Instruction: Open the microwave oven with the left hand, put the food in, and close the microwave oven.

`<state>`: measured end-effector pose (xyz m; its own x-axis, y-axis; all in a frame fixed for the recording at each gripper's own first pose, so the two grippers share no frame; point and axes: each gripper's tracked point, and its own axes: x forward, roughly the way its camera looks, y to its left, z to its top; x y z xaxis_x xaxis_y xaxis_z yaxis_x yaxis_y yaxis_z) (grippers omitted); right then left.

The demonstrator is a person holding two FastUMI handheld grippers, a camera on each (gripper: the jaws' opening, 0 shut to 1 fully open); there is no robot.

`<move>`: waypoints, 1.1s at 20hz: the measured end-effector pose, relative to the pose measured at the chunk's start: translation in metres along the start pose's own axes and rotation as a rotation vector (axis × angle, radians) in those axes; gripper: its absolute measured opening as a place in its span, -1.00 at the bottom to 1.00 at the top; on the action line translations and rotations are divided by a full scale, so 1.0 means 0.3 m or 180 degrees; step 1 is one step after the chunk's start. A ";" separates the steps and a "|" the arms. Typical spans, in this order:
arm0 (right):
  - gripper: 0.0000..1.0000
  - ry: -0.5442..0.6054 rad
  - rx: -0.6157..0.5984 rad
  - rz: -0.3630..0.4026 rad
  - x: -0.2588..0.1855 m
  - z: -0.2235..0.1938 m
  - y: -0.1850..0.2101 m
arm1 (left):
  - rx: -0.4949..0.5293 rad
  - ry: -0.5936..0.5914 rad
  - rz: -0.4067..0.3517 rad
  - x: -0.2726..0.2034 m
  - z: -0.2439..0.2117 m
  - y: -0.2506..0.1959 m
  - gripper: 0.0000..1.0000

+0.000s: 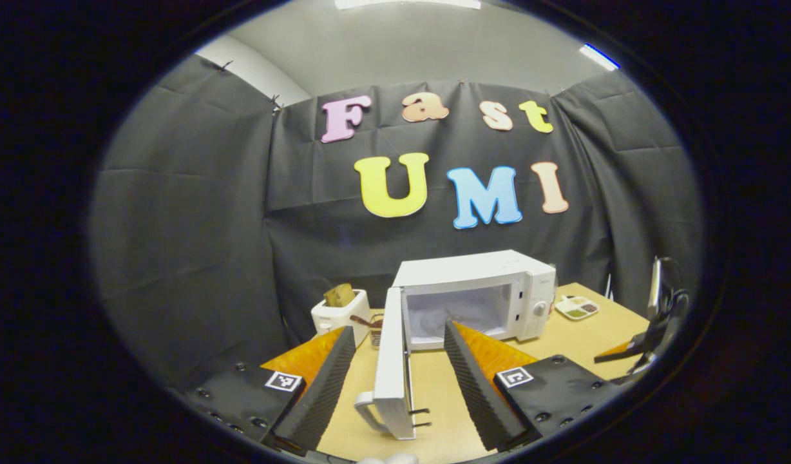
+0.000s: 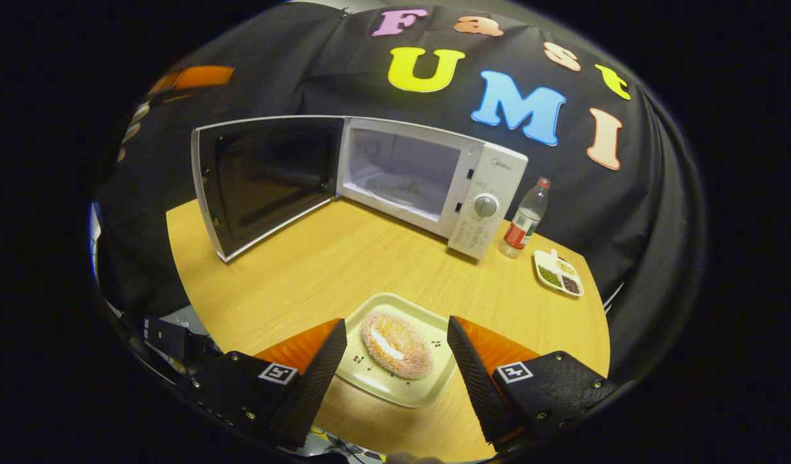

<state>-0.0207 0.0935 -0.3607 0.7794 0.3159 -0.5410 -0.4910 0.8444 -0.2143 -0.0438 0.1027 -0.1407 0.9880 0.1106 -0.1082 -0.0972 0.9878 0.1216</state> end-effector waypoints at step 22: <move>0.51 0.0341 -0.0589 0.0608 0.220 -0.085 -0.030 | 0.0010 0.0140 0.0222 0.127 -0.001 -0.094 0.96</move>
<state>0.0252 0.0958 -0.4151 0.6253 0.4057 -0.6667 -0.6952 0.6777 -0.2397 -0.0035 0.0792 -0.1484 0.9726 0.1837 -0.1425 -0.1651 0.9772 0.1335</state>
